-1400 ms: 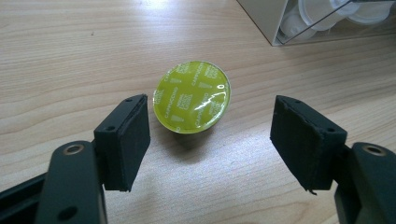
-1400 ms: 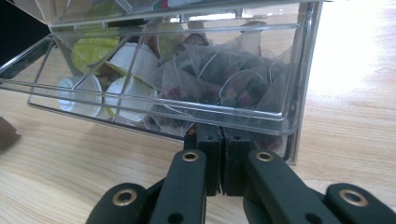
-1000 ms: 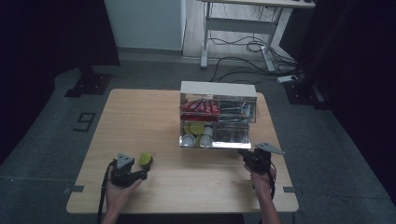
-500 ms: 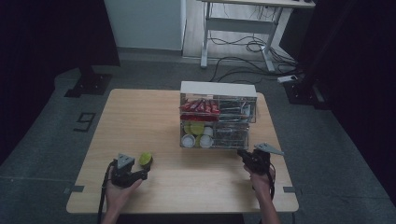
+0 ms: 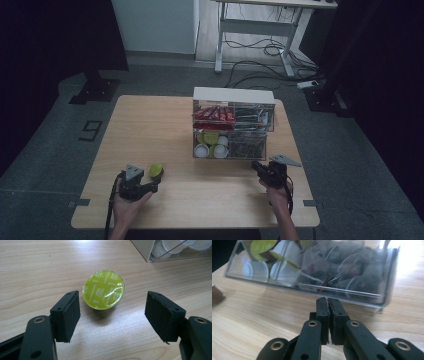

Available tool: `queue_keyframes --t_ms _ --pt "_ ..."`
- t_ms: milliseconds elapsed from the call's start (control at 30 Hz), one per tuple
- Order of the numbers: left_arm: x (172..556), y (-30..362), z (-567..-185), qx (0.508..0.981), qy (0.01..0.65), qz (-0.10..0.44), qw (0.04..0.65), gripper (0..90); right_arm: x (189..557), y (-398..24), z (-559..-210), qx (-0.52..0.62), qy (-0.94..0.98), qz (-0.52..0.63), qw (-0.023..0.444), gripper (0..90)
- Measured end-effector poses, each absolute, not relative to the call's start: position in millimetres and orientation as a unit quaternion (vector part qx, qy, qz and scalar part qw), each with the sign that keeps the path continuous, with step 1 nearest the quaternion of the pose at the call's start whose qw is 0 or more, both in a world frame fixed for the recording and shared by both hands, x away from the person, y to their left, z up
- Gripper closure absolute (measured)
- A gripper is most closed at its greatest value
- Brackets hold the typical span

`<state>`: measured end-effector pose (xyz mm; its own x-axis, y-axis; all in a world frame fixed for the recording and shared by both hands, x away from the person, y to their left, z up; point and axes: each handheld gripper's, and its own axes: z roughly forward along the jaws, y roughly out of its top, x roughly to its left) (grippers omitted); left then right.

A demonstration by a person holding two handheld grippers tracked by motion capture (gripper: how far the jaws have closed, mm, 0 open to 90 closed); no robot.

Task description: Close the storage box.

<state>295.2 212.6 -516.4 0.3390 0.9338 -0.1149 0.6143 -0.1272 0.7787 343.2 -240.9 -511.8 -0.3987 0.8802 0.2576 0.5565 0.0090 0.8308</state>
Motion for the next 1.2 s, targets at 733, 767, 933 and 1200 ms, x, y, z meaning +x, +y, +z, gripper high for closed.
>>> queue_keyframes --t_ms 733,767,933,1200 --pt "293.6 213.1 -514.2 0.718 0.535 0.209 0.393 29.6 332.0 -222.1 -494.8 0.471 0.691 0.511 0.2 59.9" --pt "293.6 213.1 -514.2 0.718 0.535 0.209 0.393 29.8 331.9 -222.6 -495.1 0.471 0.69 0.512 0.2 59.4" --pt "293.6 214.1 -513.5 0.718 0.535 0.208 0.395 29.9 328.0 -225.0 -496.8 0.462 0.69 0.52 0.201 58.0" --pt "293.7 218.5 -511.6 0.715 0.536 0.207 0.399 30.0 319.2 -231.1 -501.4 0.456 0.685 0.527 0.21 56.2"
